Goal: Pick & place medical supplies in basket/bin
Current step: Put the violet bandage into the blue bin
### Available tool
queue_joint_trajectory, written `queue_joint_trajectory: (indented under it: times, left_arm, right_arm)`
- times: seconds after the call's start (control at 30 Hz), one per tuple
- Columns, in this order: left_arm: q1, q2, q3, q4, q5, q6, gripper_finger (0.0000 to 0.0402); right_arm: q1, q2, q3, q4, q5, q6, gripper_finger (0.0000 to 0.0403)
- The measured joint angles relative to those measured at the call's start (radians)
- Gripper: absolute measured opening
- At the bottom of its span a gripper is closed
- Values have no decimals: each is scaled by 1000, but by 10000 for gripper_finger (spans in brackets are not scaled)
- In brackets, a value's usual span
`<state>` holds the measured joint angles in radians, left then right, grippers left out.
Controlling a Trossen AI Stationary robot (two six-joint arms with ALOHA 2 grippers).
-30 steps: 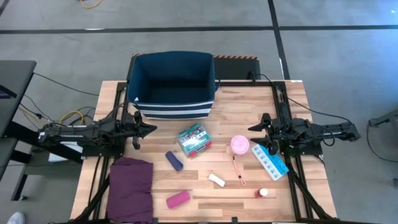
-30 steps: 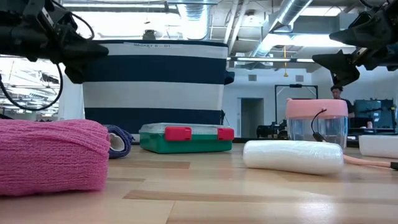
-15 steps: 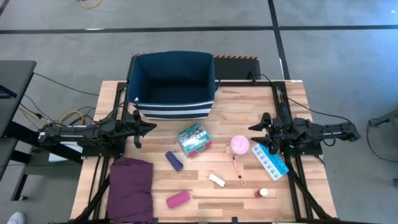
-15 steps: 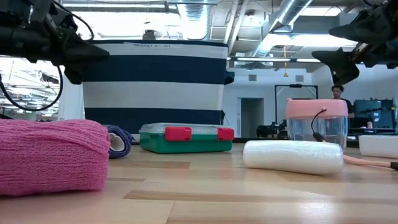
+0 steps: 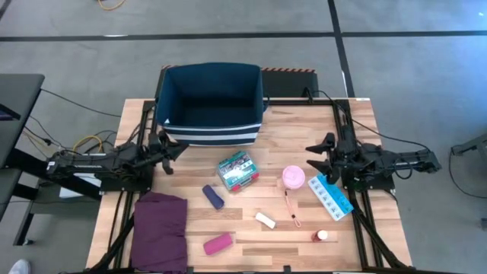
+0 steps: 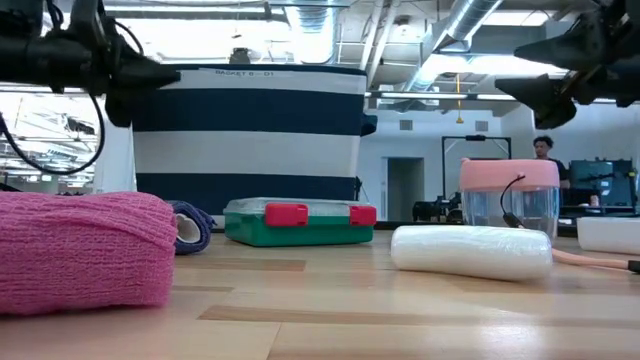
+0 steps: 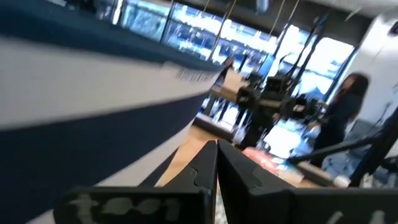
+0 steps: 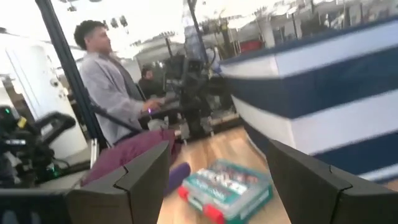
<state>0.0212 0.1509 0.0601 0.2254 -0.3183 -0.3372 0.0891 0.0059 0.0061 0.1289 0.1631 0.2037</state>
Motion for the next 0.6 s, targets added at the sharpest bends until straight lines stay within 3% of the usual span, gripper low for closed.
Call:
queue_joint_trajectory:
  times: [0.33,0.6]
  left_arm:
    - [-1,0,0,144,57,130,0]
    - [-1,1,37,226,188,150,0]
  right_arm:
    - [-1,-1,0,26,22,76,260]
    - [-11,0,0,-17,22,43,260]
